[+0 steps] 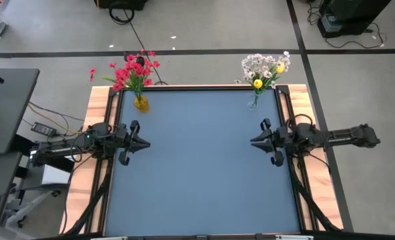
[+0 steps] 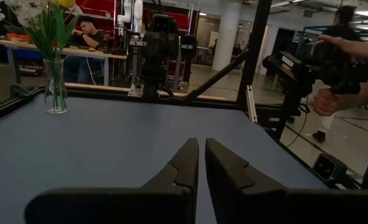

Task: Sort flowers into vase by color
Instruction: Return to Home Position

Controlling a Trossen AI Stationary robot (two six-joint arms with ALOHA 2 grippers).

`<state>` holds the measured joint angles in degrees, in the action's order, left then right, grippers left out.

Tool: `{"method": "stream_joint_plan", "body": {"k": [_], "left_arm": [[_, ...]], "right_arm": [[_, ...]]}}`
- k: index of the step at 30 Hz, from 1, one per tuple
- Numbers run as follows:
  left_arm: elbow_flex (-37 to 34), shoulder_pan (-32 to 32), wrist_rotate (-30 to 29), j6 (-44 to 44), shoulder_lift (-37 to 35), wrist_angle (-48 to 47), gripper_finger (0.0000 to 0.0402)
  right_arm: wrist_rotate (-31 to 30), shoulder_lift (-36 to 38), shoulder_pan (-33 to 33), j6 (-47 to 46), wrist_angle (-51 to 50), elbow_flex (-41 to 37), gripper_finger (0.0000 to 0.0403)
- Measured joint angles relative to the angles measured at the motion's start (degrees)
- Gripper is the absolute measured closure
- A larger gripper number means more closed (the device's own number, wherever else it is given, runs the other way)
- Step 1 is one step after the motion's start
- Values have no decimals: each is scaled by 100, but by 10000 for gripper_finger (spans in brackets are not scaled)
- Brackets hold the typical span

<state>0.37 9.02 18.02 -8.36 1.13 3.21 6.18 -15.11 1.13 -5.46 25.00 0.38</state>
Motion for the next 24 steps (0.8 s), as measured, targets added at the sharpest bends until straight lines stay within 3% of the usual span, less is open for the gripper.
{"method": "stream_joint_plan", "body": {"k": [10, 24], "left_arm": [[1, 0, 1, 0, 0, 0, 366], [-1, 2, 2, 0, 9, 14, 366]], "right_arm": [[284, 1510, -464, -153, -1655, 2, 326], [182, 1347, -269, -5, -2274, 2, 326]]}}
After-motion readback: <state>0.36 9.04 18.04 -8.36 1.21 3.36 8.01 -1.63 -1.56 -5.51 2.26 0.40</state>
